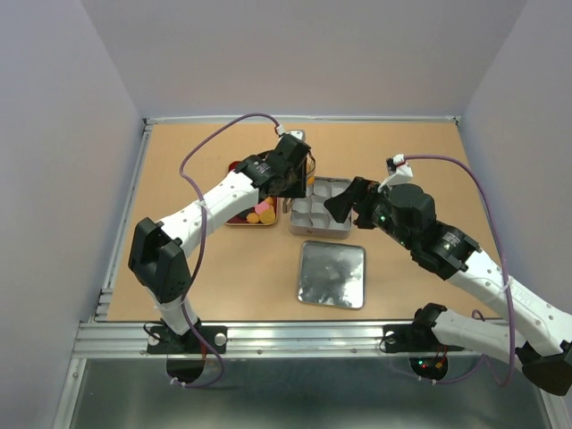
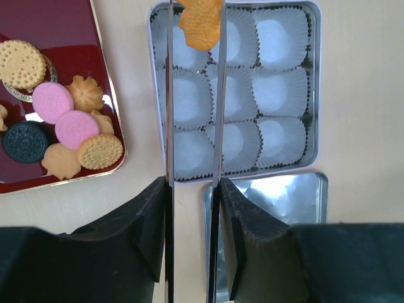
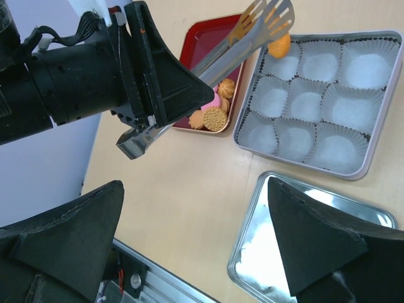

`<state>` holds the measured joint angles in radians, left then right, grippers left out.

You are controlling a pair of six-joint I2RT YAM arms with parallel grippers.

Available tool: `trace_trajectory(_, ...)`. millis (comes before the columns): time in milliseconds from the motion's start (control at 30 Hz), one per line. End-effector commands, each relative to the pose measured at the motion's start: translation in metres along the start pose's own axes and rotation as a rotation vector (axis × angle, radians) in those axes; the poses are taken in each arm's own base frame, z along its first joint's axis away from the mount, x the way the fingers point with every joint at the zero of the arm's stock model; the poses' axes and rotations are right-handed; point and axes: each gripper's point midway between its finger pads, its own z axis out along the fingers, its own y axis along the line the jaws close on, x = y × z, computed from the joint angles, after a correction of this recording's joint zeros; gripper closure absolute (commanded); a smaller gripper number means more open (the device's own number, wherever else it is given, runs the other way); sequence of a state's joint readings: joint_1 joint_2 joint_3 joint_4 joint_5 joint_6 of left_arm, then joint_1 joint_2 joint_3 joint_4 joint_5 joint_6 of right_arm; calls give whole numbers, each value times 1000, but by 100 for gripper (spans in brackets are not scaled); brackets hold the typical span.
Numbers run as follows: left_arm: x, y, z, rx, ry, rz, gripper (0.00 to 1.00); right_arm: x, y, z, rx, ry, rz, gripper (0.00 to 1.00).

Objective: Pack the cookies

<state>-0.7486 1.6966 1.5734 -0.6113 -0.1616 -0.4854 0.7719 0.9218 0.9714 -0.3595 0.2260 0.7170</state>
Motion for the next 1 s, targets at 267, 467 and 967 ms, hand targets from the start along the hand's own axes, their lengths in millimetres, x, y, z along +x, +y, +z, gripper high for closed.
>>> trace_trajectory(267, -13, 1, 7, -24, -110, -21, 57, -2, -9, -5, 32, -7, -19, 0)
trace_trajectory(467, -3, 3, 14, -26, -96, -16, 56, 2, -10, -3, 38, 4, -14, 0)
trace_trajectory(967, 4, 6, 21, -40, -87, -10, 43, 6, -14, -1, 47, 14, -10, 0)
